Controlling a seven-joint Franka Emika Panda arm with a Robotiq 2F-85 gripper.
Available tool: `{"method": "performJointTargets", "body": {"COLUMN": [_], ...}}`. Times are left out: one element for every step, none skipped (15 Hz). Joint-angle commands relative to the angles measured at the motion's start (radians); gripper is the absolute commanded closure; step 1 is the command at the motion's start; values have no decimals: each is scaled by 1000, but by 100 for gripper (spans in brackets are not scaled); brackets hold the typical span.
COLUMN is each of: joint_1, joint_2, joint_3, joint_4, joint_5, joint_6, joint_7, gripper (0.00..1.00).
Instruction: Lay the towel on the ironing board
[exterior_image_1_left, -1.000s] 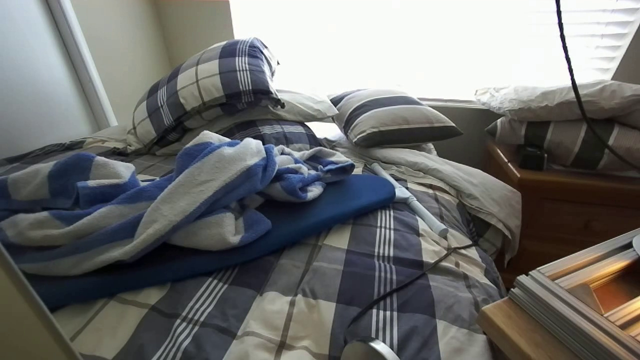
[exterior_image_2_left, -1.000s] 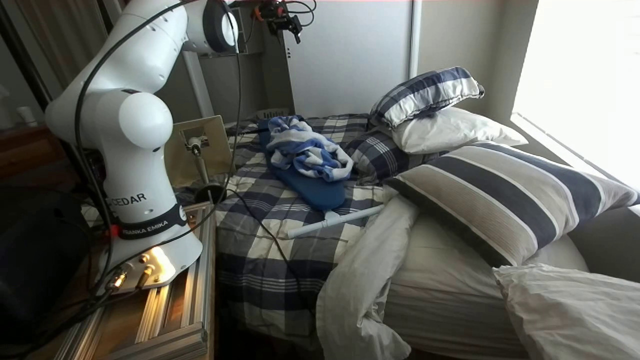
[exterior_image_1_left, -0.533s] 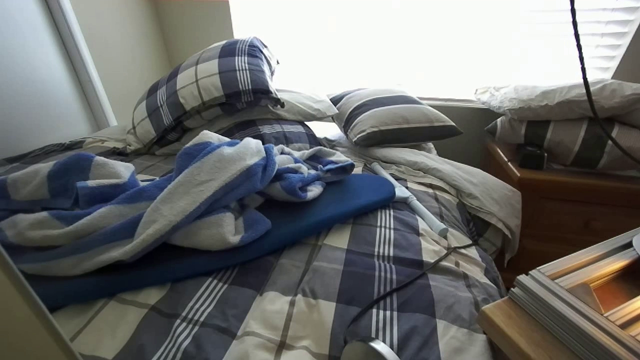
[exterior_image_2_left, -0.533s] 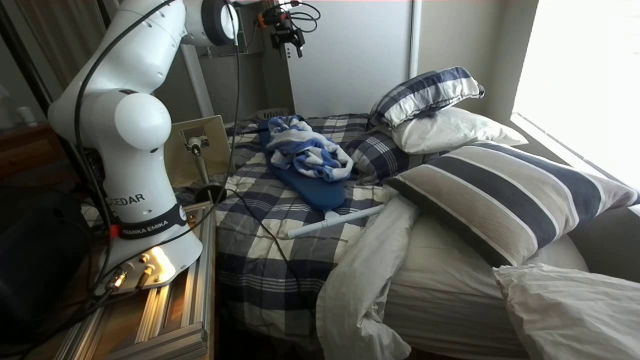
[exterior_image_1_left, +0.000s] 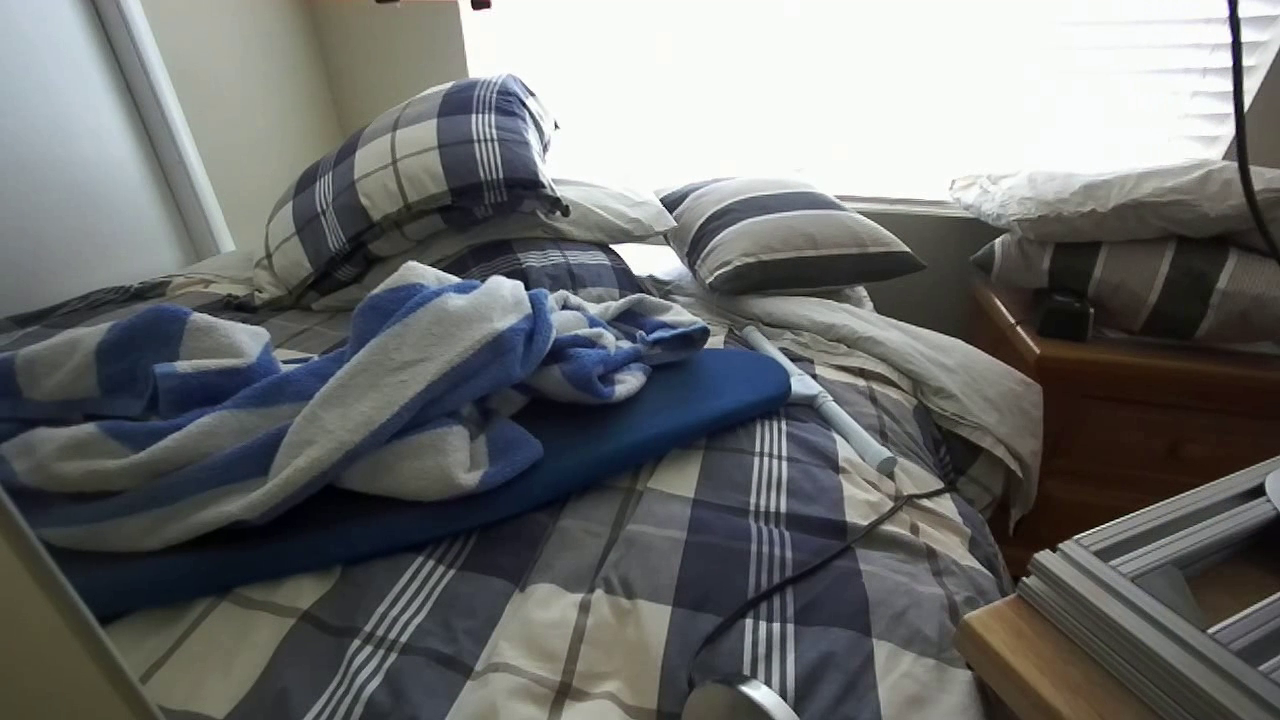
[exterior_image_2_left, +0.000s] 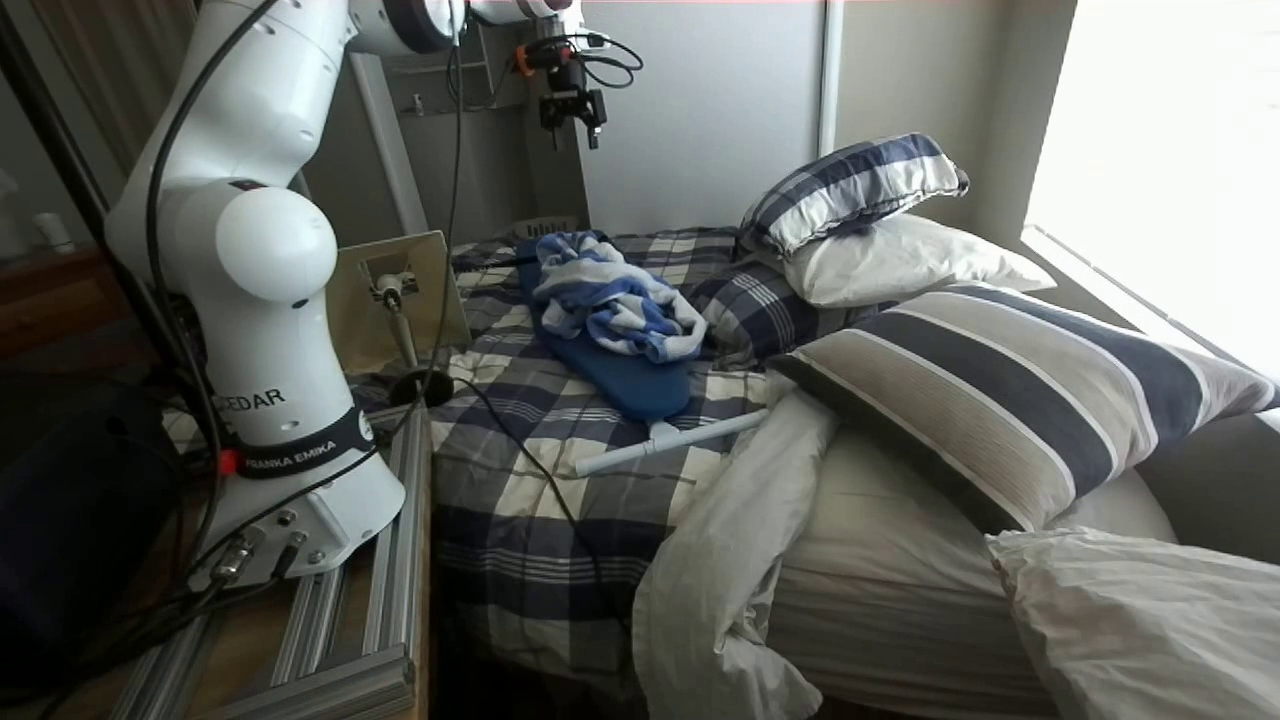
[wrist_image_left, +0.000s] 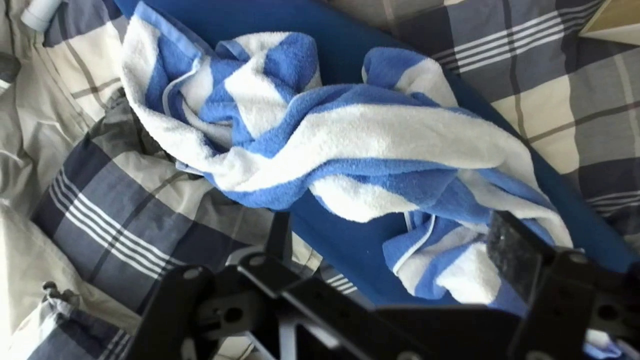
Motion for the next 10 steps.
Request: {"method": "performJointTargets", "body": {"joint_1": [-48, -56, -62, -69, -75, -82, -87, -92, -70, -79], "joint_2": [-126, -147, -167, -187, -207, -229, -251, -271, -170, -190], "joint_3": [17, 18, 17, 17, 18, 18, 14, 12, 15, 18], "joint_4": [-241, -284, -330, -374, -420, -466, -513, -559, -395, -438], "joint_5": [32, 36, 35, 36, 39, 40, 40, 31, 1, 1], "joint_6": [68, 81, 100, 115, 137, 156, 181, 230, 140, 170], "joint_7": [-26, -22, -21, -24, -26, -29, -19, -21, -6, -5], "gripper": [0, 0, 0, 0, 0, 0, 0, 0, 0, 0]}}
